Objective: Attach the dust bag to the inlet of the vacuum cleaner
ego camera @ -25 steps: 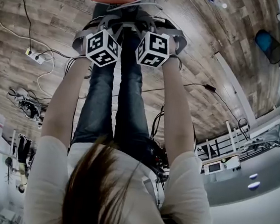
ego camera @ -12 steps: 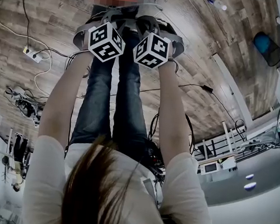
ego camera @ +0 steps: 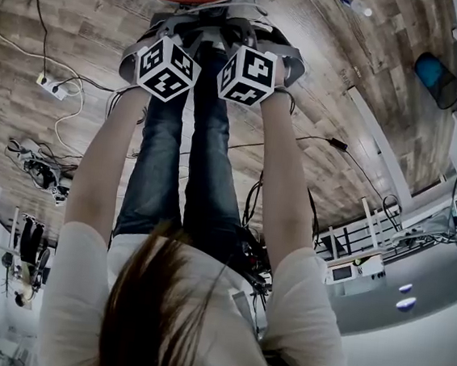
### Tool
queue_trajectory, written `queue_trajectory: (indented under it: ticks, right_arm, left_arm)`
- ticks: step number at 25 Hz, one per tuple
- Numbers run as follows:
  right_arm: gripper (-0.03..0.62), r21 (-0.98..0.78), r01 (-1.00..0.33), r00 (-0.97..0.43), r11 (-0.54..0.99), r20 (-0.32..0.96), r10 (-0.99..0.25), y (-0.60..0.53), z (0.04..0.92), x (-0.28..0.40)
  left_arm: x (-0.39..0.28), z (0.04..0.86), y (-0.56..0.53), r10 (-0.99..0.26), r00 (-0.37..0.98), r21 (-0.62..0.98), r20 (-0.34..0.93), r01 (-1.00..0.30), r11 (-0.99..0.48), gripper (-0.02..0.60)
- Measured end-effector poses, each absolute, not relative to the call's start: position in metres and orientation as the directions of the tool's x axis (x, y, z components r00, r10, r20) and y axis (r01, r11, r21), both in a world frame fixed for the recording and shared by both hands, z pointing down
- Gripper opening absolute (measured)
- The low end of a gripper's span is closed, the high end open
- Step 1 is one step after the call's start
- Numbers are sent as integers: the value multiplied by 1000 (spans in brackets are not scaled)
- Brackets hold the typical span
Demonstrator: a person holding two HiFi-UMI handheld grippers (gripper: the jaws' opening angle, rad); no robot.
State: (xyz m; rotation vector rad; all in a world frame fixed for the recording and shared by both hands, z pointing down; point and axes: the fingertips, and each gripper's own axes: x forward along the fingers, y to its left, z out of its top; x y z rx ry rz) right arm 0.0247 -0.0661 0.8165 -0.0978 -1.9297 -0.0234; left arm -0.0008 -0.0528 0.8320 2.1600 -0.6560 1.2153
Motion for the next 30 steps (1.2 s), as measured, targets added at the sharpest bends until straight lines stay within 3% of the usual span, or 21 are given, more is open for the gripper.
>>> queue_trajectory:
  ticks: [7,17,30]
  right_arm:
    - [44,-50,-143,-387,988,922,-10,-68,818,34]
    - [44,-41,45,-370,998,927,55,-69,819,31]
    - [52,-56,-77,-387,995,922,22,-71,818,32]
  left_arm:
    - [7,832,-61,-59,458,212,887,-518,-829,91]
    - [5,833,-58,-94,478,235,873,-581,-779,87]
    - [5,834,-57,-93,475,247,875,-603,-759,91]
